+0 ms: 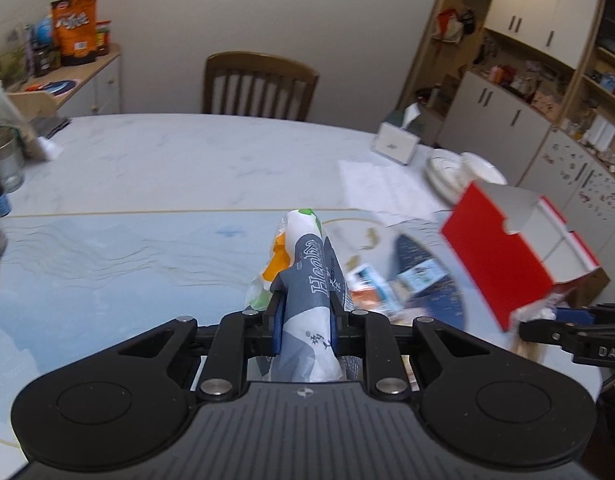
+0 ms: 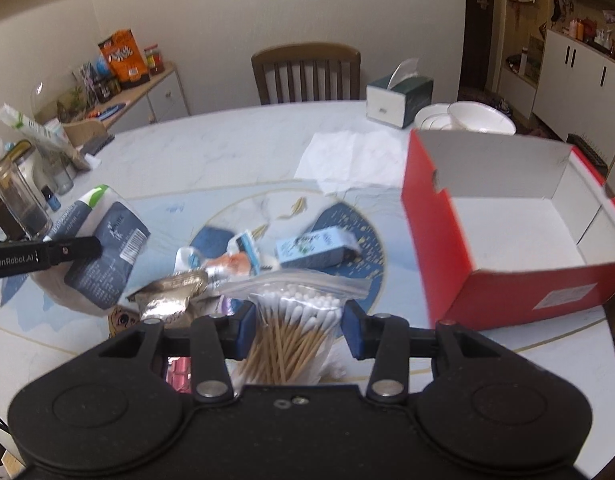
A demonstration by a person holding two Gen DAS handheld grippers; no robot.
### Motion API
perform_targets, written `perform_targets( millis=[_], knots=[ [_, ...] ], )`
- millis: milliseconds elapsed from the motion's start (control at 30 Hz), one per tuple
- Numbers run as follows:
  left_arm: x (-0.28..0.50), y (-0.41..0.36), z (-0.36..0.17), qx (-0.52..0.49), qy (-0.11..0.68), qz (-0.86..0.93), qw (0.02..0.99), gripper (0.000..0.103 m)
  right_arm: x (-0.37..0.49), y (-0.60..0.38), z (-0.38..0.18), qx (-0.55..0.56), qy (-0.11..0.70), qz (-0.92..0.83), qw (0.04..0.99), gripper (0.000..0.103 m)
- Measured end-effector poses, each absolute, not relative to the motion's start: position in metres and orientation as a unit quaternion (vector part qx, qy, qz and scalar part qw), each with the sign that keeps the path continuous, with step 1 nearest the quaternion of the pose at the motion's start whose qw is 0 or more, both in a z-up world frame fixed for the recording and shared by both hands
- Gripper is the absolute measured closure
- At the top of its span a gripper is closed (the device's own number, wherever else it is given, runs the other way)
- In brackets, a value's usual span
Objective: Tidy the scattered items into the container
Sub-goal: 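Carry the wet-wipe pack and cotton swab bag with both tools into the red box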
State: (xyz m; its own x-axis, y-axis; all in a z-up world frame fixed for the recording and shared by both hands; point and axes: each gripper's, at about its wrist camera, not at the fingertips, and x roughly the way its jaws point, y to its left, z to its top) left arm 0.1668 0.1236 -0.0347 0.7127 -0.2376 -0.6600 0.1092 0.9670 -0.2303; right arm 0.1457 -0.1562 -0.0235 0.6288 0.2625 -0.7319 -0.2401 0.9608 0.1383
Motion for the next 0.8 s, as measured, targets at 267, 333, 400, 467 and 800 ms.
perform_targets(
  millis=[267,333,400,467,800],
  knots=[
    [0.166,0.069,-0.008,-0.081,0.339,-0.130,0.928,0.084,0.157,-0.203,0.004,0.020,0.375,0.144,0.916,0.061],
    [0.168,0.053,-0.003,-0.077,0.335,-0.139,0.928,0.084,0.163,-0.215,0.010,0.018,0.366,0.146,0.919,0.061],
    [0.172,0.038,0.001,-0.072,0.329,-0.146,0.930,0.084,0.168,-0.229,0.015,0.015,0.357,0.146,0.922,0.061],
    [0.175,0.021,0.005,-0.068,0.325,-0.154,0.931,0.084,0.174,-0.242,0.018,0.013,0.349,0.145,0.926,0.061],
    [0.194,-0.058,0.013,-0.034,0.315,-0.192,0.929,0.084,0.202,-0.309,0.020,0.010,0.331,0.125,0.935,0.061]
  ],
)
